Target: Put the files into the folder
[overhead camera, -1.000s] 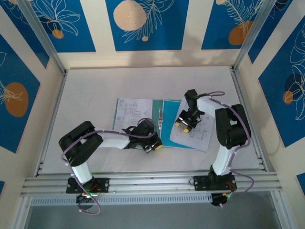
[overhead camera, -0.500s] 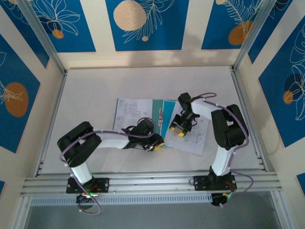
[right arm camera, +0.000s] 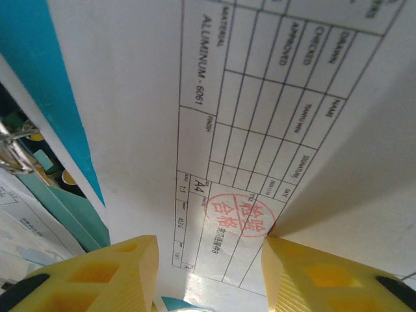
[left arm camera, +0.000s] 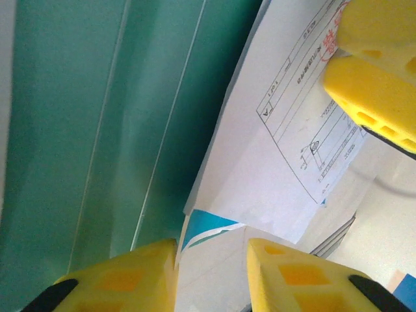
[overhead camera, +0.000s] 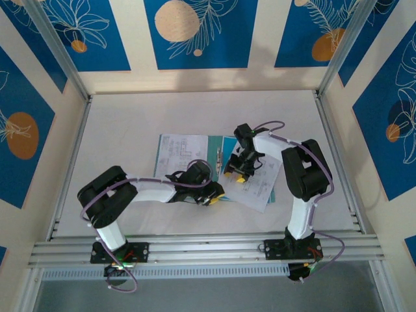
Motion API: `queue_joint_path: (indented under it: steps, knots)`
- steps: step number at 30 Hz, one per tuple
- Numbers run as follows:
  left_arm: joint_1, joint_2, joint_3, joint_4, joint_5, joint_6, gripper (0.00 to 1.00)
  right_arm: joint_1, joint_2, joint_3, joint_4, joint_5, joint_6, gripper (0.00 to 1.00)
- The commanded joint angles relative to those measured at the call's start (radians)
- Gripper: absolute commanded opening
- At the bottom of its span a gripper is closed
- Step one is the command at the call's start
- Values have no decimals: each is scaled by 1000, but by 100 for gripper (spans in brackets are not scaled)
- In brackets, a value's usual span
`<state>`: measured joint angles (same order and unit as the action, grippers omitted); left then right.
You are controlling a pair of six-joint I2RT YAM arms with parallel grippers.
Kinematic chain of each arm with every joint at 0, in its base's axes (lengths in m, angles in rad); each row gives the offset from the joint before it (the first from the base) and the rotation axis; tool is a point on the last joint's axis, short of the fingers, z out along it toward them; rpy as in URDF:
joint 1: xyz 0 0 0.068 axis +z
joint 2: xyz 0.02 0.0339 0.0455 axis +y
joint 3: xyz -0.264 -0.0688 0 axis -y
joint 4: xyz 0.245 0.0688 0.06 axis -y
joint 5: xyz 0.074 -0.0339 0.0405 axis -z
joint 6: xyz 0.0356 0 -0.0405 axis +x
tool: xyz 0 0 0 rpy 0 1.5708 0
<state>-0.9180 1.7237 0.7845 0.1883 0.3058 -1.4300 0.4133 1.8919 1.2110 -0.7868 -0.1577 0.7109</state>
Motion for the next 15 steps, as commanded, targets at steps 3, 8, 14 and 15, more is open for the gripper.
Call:
queue_joint_path:
  steps: [3,8,14,15]
  knots:
    - [14,5,32,-51,1,32,31,5,15,7,-58,-4,-43,47]
    - [18,5,33,-56,4,35,31,-8,-26,-34,-62,7,-62,47]
    - [21,21,41,-52,15,36,28,-10,-31,-37,-50,-10,-65,47]
    - [21,20,42,-53,14,36,28,-10,-27,-33,-53,-9,-65,47]
